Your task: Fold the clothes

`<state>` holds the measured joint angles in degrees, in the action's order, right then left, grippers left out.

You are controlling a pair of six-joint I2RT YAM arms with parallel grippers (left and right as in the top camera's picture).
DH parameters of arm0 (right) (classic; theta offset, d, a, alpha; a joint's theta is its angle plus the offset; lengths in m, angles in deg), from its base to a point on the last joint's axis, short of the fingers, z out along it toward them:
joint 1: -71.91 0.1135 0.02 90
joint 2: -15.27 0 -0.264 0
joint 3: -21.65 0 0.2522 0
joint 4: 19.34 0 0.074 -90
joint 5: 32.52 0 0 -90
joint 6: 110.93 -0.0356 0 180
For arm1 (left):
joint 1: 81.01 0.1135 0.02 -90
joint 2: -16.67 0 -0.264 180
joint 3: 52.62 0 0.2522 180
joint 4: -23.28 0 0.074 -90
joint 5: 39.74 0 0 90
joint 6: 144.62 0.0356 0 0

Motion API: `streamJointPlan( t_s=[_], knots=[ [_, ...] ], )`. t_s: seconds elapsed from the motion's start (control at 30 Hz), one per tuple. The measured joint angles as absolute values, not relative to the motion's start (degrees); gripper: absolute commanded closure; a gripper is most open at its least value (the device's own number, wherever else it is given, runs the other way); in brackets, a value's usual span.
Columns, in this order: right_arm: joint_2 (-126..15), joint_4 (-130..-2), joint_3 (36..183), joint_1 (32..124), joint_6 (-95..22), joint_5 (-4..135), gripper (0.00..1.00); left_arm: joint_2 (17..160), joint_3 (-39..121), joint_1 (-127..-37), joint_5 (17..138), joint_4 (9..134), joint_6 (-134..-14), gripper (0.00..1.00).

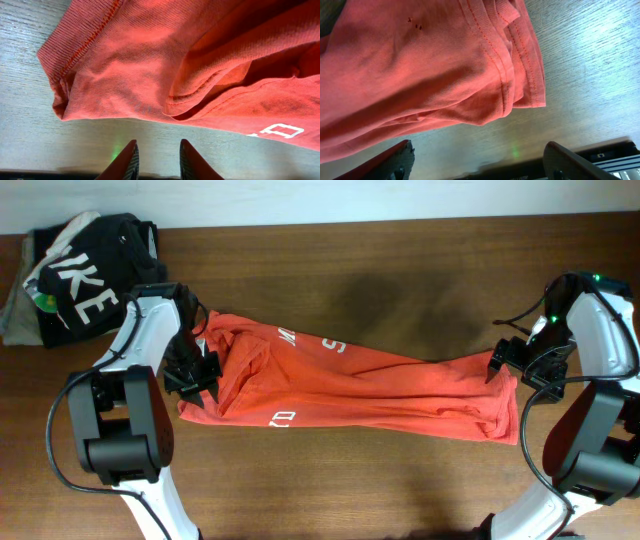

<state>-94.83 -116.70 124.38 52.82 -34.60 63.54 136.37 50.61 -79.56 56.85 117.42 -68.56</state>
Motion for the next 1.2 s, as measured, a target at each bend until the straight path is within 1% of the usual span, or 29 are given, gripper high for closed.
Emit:
streamJointPlan(
  t_s=[0.07, 0.1, 0.23, 0.27, 0.3, 0.33, 0.37, 0.53, 0.8, 1.03, 1.2],
  knots=[
    [-94.83, -116.59, 124.38, 52.82, -34.52, 63.50, 0.05, 136.37, 50.87, -79.56, 56.83, 117.52, -68.56, 0.71],
    [-94.83, -116.35, 124.38, 52.82, -34.63, 63.56, 0.01, 136.30, 51.48, -79.56, 56.83, 117.35, -68.56, 0.67],
    [-94.83, -111.67, 124.38, 52.82, -34.56, 69.31, 0.01, 132.28, 54.06, -79.69, 56.85, 112.89, -68.80, 0.57],
    [-94.83, -109.92, 124.38, 52.82, -34.71, 71.61, 0.01, 130.77, 54.50, -79.78, 56.85, 112.21, -68.73, 0.51],
    [-94.83, -108.04, 124.38, 52.82, -35.67, 73.70, 0.01, 127.56, 54.81, -80.04, 56.85, 110.31, -68.93, 0.34],
    [-94.83, -105.46, 124.38, 52.82, -38.17, 75.91, 0.01, 125.63, 55.09, -80.35, 56.88, 109.46, -69.10, 0.08],
    [-94.83, -104.65, 124.38, 52.84, -39.22, 76.61, 0.01, 122.79, 55.57, -80.92, 56.83, 108.63, -68.86, 0.01],
    [-94.83, -98.64, 124.38, 53.63, -43.98, 78.86, 0.01, 118.77, 55.66, -83.98, 56.90, 105.11, -69.19, 0.01],
    [-94.83, -91.60, 124.38, 53.96, -45.05, 78.10, 0.01, 118.77, 55.66, -86.03, 56.88, 103.38, -69.19, 0.01],
    [-94.83, -90.86, 124.38, 53.96, -45.12, 71.37, 0.01, 118.77, 55.66, -86.03, 56.88, 103.23, -69.19, 0.01],
    [-94.83, -90.86, 124.38, 53.96, -45.16, 69.94, 0.01, 118.77, 55.66, -86.03, 56.88, 102.62, -69.19, 0.01]
  ],
)
